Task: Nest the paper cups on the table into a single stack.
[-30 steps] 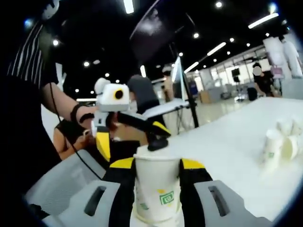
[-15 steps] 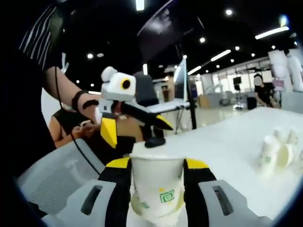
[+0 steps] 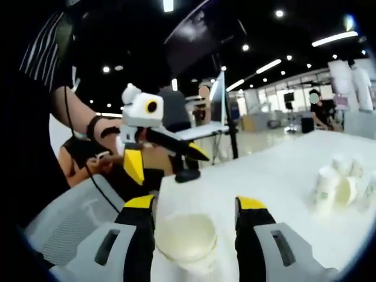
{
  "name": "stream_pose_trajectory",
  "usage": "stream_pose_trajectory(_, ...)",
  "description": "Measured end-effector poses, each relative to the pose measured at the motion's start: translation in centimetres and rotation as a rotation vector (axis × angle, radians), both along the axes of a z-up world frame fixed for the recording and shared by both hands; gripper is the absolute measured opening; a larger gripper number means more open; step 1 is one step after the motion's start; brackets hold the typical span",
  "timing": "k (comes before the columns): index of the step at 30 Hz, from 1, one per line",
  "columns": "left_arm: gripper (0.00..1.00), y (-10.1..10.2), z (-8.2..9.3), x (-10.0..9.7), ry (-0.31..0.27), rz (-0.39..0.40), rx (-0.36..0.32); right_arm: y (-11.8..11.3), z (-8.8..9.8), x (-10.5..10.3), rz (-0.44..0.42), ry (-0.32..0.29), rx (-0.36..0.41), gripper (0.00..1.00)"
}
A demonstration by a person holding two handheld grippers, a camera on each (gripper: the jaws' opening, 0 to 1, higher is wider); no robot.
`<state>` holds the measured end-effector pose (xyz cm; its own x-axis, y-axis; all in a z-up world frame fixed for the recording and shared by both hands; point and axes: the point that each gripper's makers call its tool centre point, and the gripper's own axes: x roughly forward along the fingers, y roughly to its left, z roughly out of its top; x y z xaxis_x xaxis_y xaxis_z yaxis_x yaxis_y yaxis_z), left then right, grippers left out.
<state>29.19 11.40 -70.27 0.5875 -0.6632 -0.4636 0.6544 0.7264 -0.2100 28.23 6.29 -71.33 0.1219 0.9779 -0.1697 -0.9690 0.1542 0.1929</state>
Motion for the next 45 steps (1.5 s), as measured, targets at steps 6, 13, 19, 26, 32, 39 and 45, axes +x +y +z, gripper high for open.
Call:
stream_pose_trajectory(6,0.89,-0.3,0.1,0.0,-0.003,-0.008,-0.003,-0.7,0.0,0.3,-0.021,0.001,-0.006,0.5)
stream_pose_trajectory(13,0.89,-0.6,0.2,0.2,-0.008,-0.009,-0.009,-1.3,0.2,0.9,-0.047,0.011,-0.01,0.5)
stream_pose_trajectory(19,0.89,-0.7,0.5,0.3,-0.014,-0.007,-0.018,-2.5,0.9,2.1,-0.093,0.017,-0.005,0.49)
stream_pose_trajectory(26,0.89,-0.6,0.5,0.4,-0.014,-0.006,-0.02,-5.1,1.9,4.5,-0.196,0.025,0.016,0.49)
stream_pose_trajectory(32,0.89,-0.6,0.5,0.4,-0.016,-0.008,-0.022,-8.4,2.3,6.0,-0.289,0.022,0.007,0.5)
stream_pose_trajectory(39,0.89,-0.7,0.7,0.6,-0.023,-0.013,-0.029,-11.7,2.3,7.0,-0.383,0.02,-0.017,0.54)
stream_pose_trajectory(45,0.89,-0.8,1.0,0.8,-0.031,-0.02,-0.034,-13.5,2.4,7.4,-0.447,0.018,-0.029,0.61)
